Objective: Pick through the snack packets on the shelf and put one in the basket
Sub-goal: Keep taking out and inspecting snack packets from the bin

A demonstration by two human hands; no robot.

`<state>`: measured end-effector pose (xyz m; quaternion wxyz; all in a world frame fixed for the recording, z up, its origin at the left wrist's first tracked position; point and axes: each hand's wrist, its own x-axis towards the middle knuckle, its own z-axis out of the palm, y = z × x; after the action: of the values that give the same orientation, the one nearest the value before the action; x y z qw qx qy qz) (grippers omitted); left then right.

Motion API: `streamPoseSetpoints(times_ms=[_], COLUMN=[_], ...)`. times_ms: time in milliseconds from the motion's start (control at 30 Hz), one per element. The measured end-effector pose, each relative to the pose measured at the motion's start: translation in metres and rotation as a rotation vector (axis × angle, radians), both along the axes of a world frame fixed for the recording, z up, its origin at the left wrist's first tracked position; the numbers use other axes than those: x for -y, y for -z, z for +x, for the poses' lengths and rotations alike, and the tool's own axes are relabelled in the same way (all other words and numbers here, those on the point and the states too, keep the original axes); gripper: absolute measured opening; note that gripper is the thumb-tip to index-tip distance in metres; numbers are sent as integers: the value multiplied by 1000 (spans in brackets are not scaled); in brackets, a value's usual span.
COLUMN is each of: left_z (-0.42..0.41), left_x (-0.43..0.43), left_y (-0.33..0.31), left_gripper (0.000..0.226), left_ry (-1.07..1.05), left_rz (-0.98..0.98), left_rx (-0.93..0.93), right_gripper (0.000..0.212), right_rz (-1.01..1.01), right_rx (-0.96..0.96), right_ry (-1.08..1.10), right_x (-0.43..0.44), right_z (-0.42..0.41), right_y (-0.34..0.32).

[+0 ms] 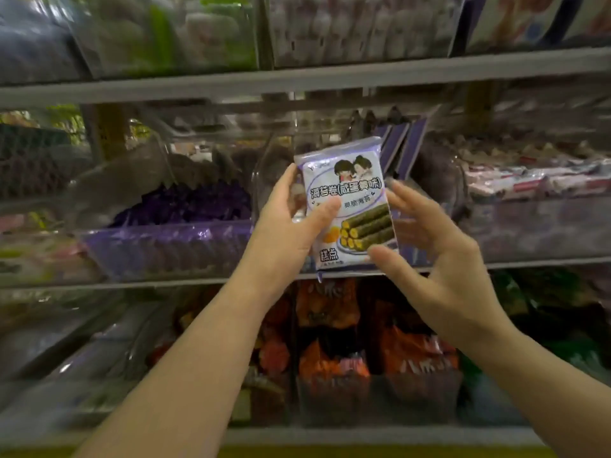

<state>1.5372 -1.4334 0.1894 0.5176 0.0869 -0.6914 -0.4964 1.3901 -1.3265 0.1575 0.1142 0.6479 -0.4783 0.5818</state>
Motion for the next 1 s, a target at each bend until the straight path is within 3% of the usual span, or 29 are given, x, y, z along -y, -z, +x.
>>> streamPoseSetpoints(times_ms=[100,333,533,700,867,1000], left_z=[4,-3,-7,-5,-3,-2], left_x=[-6,-20,-14,-13,-17,-20], left_y=[33,98,125,132,133,136], left_gripper=[86,69,56,21,31,27], left_ry=[80,148,144,60,85,156], left_rz=[45,76,106,197,284,416], left_rx=[31,151,201,154,133,116], right_gripper=[59,21,19,32,31,23], right_rz=[-9,195,376,558,550,527], right_rx=[336,698,775,741,823,915], right_ry=[-155,-347,-411,-414,-476,-476], right_x=[-4,-5,0,-2,-6,-6], right_z=[7,9,-3,-5,-1,0], right_y=[18,56,82,97,95,93])
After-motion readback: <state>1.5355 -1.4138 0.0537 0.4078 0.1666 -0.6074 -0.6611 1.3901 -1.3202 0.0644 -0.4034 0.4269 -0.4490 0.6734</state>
